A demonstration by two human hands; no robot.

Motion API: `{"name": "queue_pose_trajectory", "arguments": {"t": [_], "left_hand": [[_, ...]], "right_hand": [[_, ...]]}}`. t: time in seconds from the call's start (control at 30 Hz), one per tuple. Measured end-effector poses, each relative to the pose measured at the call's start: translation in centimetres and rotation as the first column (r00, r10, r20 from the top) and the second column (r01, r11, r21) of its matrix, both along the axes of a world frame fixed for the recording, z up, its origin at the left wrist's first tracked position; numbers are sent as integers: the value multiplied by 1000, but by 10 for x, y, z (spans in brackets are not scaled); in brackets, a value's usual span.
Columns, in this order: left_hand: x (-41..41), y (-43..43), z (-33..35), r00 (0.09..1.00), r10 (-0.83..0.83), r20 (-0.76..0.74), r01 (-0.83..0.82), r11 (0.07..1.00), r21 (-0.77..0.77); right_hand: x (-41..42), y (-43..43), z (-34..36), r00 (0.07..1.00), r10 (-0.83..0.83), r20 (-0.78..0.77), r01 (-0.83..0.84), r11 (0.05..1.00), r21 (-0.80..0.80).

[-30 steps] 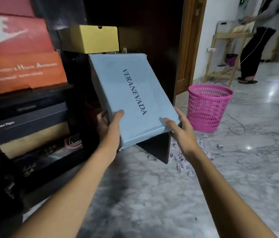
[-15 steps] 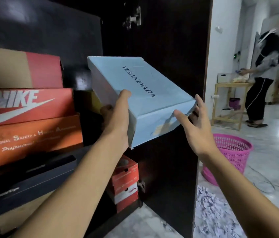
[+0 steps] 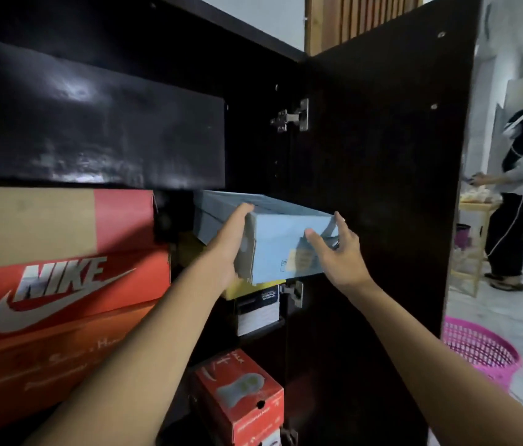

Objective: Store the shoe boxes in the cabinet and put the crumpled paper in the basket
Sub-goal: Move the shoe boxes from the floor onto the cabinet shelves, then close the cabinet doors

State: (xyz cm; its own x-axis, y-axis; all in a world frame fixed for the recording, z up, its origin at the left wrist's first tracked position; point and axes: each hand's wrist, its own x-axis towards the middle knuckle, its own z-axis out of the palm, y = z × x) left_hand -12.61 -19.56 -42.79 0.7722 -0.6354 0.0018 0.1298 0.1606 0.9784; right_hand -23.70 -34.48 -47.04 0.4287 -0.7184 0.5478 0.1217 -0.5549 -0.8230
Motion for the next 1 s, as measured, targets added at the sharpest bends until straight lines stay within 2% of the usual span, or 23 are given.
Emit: {"name": "queue_pose_trajectory", "arguments": {"t": [0.1, 0.17, 0.3, 0.37, 0.5, 0.7, 0.87, 1.0], "left_hand": [[28, -19, -16, 991, 11, 132, -9, 1000, -17], [45, -34, -28, 966, 100, 238, -94, 995, -37], [75, -55, -25, 823, 374, 428, -301, 925, -231], [96, -64, -17, 763, 436, 478, -365, 900, -238], [127, -68, -17, 736, 351, 579, -375, 923, -83], [140, -67, -10, 743, 298, 600, -376, 927, 6], [121, -64, -4, 768, 301, 566, -401, 914, 59], [84, -63, 10, 778, 265, 569, -398, 910, 120]], "right_hand": [[31, -18, -3, 999, 4, -53, -5, 1000, -31], [54, -28, -4, 998, -35, -54, 31, 997, -66], [97, -48, -7, 999, -39, -38, 32, 986, -165], [116, -55, -9, 998, -4, -57, -7, 981, -196], [145, -61, -13, 988, 70, -138, -99, 972, -215], [156, -64, -8, 944, 139, -298, -201, 962, -187], [118, -63, -4, 966, 121, -228, -157, 976, -148], [63, -54, 4, 996, -1, -91, -23, 966, -259]]}}
